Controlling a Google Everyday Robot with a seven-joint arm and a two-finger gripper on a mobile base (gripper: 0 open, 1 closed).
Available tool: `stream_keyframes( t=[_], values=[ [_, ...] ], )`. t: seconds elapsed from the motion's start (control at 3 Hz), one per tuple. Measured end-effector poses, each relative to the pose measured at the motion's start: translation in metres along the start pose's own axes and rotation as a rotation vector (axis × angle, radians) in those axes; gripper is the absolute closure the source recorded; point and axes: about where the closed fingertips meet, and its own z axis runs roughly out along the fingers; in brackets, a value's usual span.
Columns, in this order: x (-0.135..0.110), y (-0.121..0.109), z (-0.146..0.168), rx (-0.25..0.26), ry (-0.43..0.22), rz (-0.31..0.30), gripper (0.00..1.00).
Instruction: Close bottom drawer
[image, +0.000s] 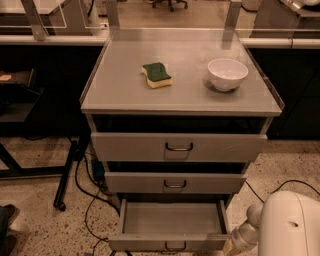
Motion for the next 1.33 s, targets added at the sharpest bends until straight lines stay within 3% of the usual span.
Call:
stream_keyframes(
  t=[0.33, 0.67, 1.0, 1.33],
  values=[
    [0.0, 0.0, 0.0, 0.0, -0.001, 0.0, 1.0],
    [-0.032, 0.016, -0.005, -0.004, -0.07, 0.012, 1.0],
    [-0.045, 0.022, -0.005, -0.002, -0.096, 0.018, 1.0],
    [-0.08, 0.037, -0.004, 0.006, -0.155, 0.027, 1.0]
  ],
)
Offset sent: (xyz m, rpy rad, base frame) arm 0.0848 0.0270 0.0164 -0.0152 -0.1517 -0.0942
